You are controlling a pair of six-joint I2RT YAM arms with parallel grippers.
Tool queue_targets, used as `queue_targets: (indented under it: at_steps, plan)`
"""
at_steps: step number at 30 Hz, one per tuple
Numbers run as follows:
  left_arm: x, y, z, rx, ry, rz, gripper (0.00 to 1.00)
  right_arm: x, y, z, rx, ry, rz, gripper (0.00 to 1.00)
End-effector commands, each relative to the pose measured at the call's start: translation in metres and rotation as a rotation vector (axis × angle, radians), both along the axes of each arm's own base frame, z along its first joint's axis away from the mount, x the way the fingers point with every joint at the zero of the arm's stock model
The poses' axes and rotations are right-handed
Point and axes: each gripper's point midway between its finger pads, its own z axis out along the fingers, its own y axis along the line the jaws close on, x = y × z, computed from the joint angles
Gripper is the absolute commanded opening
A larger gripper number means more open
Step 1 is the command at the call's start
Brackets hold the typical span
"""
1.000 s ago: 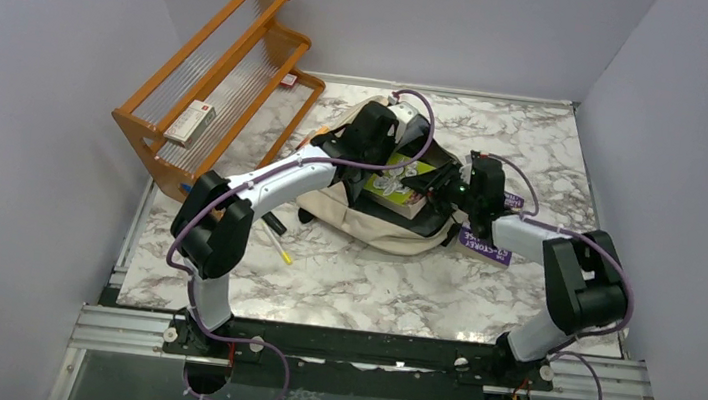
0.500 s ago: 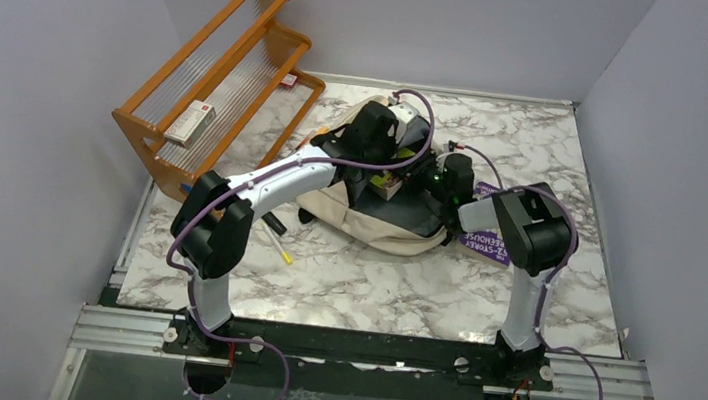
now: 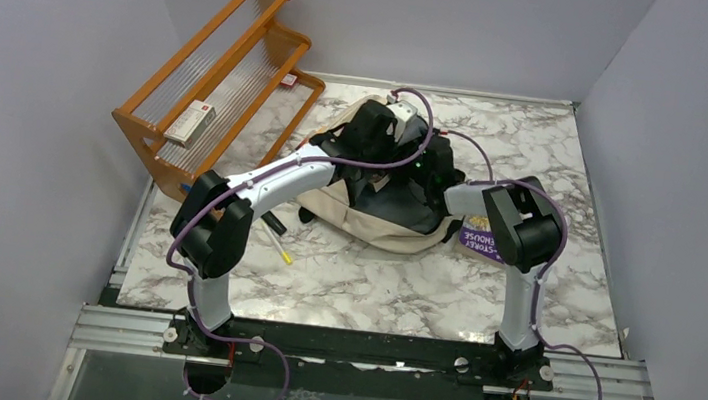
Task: Pack the student bag
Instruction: Place the book in the student bag.
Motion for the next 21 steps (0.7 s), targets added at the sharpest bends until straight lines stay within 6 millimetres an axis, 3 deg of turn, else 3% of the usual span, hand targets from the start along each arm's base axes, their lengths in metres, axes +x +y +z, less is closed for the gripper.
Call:
queue_targets:
  at_steps: [1,8,21]
  plan:
    - [0.007,-0.009,0.033,-0.096,-0.051,-0.015,0.00,0.003,-0.014,-0.008,-0.139,0.009,-0.039,0.45]
    - [0.015,0.001,0.025,-0.080,-0.030,0.028,0.00,-0.006,-0.013,-0.007,-0.159,0.043,-0.003,0.76]
    - [0.016,0.002,0.023,-0.065,-0.029,0.026,0.00,-0.032,-0.046,-0.001,-0.311,0.075,-0.032,0.91]
